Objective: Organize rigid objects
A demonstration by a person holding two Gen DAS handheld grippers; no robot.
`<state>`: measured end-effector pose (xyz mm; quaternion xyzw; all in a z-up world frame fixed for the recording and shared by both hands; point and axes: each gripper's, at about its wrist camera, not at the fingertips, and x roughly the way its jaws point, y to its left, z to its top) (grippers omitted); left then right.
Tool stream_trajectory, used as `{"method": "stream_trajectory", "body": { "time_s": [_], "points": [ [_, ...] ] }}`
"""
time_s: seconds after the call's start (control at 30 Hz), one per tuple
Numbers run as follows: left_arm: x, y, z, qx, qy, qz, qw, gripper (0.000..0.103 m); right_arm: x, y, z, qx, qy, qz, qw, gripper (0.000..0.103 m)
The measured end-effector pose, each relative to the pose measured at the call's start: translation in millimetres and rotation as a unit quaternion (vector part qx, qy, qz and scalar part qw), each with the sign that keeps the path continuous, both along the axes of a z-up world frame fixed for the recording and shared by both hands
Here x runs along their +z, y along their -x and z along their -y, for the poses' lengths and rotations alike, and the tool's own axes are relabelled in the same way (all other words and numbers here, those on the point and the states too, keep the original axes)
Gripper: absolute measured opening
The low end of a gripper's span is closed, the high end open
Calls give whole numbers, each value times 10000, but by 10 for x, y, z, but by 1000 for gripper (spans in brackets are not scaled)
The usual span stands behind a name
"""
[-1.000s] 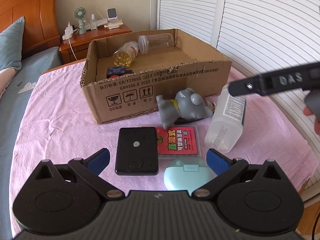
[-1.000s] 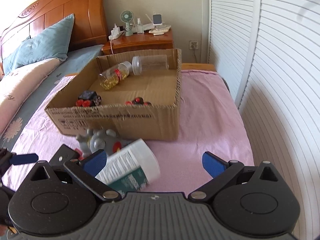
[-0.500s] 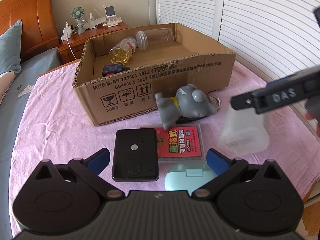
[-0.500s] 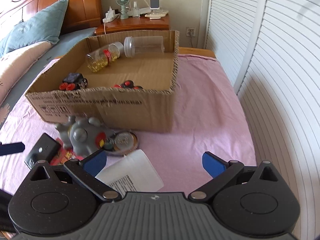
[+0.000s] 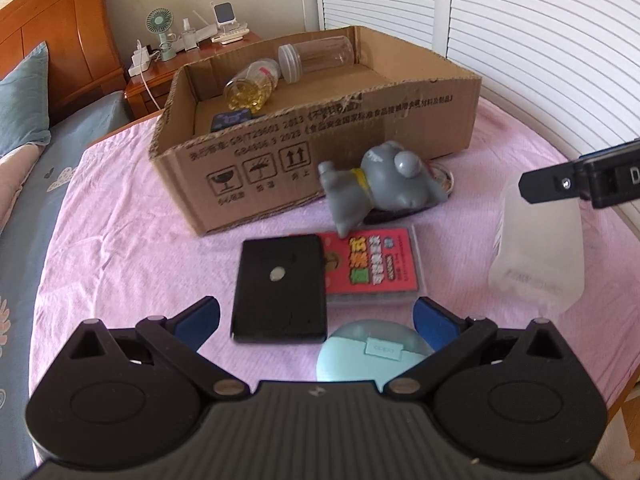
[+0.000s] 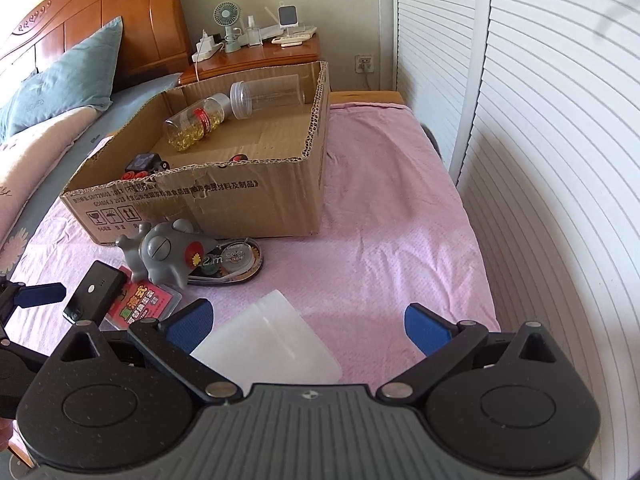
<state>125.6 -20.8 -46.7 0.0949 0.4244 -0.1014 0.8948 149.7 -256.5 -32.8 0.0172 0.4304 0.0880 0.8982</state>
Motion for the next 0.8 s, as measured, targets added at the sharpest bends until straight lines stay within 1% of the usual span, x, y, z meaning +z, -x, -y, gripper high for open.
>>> {"method": "stream_trajectory", "body": {
  "time_s": [0.17, 0.33, 0.47, 0.57, 0.7, 0.8],
  "points": [
    [6, 172, -171, 145, -63, -38, 9999, 102, -61, 30, -7, 91, 56, -67, 9999, 103],
    [-17, 303, -330, 348, -113, -129, 9992, 102, -50, 80, -3, 147, 89, -18, 9999, 103],
    [-62, 353, -413, 484, -134, -208, 9985, 102, -29, 99, 23, 242, -3, 31, 9997, 103],
    [-72, 350, -436, 536, -15, -222, 9983, 102, -30, 106, 34, 399, -116, 79, 9991, 103],
    [-96, 336, -425, 497, 212, -276, 9982, 102, -48, 114, 20, 860, -337, 130, 9956, 103],
    [-111, 329, -420, 445, 422, -372, 9974, 102, -78, 97, -37, 1111, -316, 125, 9932, 103]
  ]
}}
